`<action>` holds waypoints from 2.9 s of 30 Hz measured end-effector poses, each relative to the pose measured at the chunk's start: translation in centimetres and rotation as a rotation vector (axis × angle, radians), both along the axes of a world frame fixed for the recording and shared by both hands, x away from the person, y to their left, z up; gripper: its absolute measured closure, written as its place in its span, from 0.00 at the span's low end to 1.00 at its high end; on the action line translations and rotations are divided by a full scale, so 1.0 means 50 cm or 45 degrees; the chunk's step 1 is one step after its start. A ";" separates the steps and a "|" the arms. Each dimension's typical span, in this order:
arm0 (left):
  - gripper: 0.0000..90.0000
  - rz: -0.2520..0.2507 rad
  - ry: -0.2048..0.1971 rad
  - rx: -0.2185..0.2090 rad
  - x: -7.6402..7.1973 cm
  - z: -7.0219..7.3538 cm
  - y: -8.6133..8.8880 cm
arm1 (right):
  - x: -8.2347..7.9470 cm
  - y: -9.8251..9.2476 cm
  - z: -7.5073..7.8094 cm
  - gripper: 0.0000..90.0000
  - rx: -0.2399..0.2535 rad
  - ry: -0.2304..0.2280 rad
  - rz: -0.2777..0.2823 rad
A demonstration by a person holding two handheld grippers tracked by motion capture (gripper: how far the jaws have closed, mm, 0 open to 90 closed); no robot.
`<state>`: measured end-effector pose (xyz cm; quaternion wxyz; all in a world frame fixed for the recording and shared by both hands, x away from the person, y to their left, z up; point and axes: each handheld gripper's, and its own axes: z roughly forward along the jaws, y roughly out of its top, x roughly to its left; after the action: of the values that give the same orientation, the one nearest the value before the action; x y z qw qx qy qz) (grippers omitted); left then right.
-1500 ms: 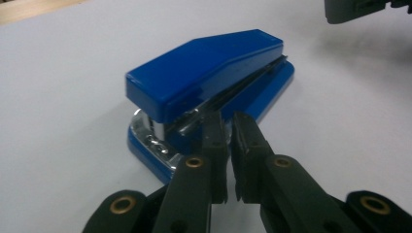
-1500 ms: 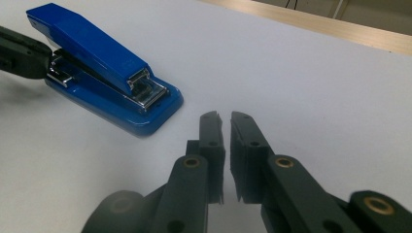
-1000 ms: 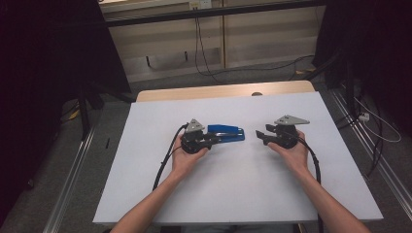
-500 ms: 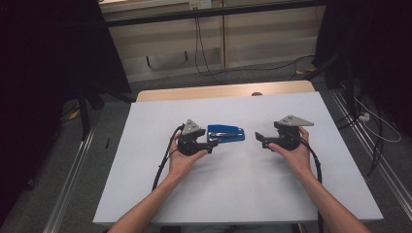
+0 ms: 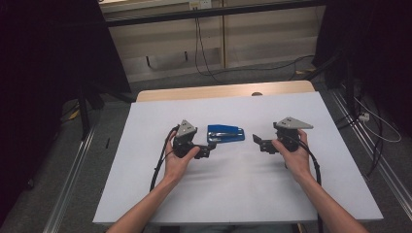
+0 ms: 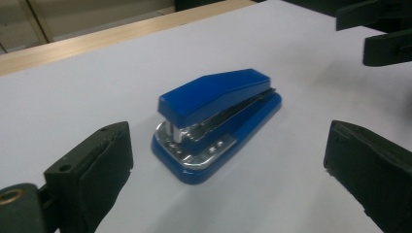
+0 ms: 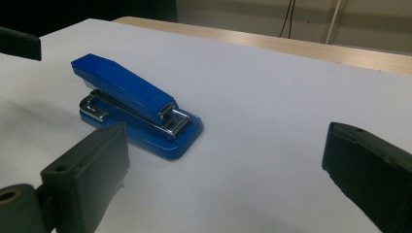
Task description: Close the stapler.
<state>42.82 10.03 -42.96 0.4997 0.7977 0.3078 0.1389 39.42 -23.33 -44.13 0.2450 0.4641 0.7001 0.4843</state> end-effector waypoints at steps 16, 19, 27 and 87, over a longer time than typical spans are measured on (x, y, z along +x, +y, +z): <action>0.05 0.046 -0.020 -0.007 -0.053 0.012 0.050 | -0.051 0.011 0.015 0.05 -0.026 -0.047 -0.016; 0.05 0.056 -0.039 -0.024 -0.065 0.021 0.064 | -0.068 0.009 0.017 0.05 -0.023 -0.057 -0.021; 0.05 0.118 -0.031 -0.032 -0.081 0.041 0.106 | -0.100 -0.010 0.031 0.04 -0.014 -0.105 -0.065; 0.06 0.349 -0.088 0.003 -0.231 0.016 0.284 | -0.253 -0.093 0.003 0.01 -0.036 -0.142 -0.235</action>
<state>31.26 24.24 -42.14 0.4855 0.7434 0.3963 0.2335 26.78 -27.99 -43.98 0.3337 0.4954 0.6464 0.4747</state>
